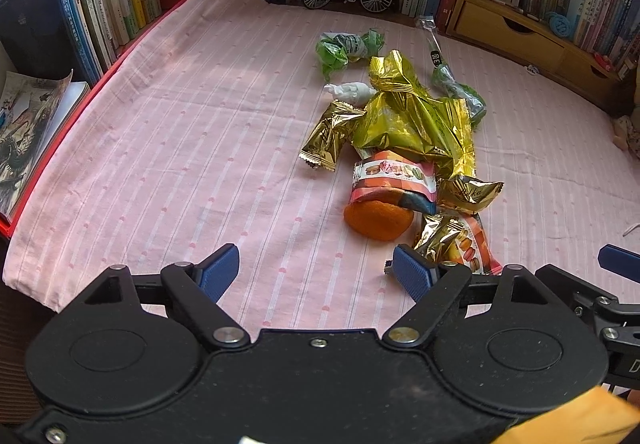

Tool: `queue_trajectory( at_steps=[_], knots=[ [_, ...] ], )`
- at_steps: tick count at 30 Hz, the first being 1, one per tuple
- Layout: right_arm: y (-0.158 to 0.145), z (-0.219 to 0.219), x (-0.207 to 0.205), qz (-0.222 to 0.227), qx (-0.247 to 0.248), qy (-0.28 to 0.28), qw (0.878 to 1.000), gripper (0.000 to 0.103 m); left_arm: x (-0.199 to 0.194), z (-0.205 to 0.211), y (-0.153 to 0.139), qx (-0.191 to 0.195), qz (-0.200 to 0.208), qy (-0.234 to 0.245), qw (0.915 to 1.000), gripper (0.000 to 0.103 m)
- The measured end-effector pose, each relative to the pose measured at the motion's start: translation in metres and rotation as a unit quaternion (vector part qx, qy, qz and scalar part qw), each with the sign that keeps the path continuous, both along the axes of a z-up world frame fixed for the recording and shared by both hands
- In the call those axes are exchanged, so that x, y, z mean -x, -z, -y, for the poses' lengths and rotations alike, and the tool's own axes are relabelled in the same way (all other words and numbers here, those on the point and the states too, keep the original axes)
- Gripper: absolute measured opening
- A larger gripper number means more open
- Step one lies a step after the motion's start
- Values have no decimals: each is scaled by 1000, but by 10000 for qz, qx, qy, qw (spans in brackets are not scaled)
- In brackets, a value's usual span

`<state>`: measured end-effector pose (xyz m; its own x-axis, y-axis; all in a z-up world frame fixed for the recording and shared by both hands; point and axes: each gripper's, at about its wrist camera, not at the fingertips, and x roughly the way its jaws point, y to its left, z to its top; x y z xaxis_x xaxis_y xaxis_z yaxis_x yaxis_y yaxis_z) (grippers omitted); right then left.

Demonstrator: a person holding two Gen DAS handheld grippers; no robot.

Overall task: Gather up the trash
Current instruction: 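Move both tools toward the pile of wrappers on the bed, then grasp the macaron candy packet with the right tool while the left tool grasps a gold wrapper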

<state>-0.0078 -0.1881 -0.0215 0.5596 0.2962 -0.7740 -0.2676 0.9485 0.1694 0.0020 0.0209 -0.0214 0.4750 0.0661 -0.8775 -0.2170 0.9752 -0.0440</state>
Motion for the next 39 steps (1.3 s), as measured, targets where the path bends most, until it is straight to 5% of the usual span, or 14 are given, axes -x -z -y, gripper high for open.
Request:
queue_trajectory(
  at_steps=[15, 24, 30, 32, 34, 39],
  knots=[
    [64, -23, -49, -785, 582, -748, 9924, 82, -3, -7, 20, 188, -67, 85, 9998, 65],
    [95, -37, -72, -1045, 587, -889, 9888, 69, 3, -3, 33, 293, -48, 98, 9995, 63],
    [100, -32, -69, -867, 300, -784, 9927, 77, 2, 2, 37, 408, -26, 105, 9991, 63],
    [102, -33, -71, -979, 89, -1043, 9897, 97, 1, 3, 38, 435, 81, 103, 9990, 63],
    [105, -40, -72, -1079, 116, -1379, 9845, 102, -2, 6, 38, 418, 129, 203, 9988, 63],
    [101, -45, -72, -1069, 261, -1216, 9865, 90, -10, 11, 41, 374, 41, 363, 9986, 65]
  ],
)
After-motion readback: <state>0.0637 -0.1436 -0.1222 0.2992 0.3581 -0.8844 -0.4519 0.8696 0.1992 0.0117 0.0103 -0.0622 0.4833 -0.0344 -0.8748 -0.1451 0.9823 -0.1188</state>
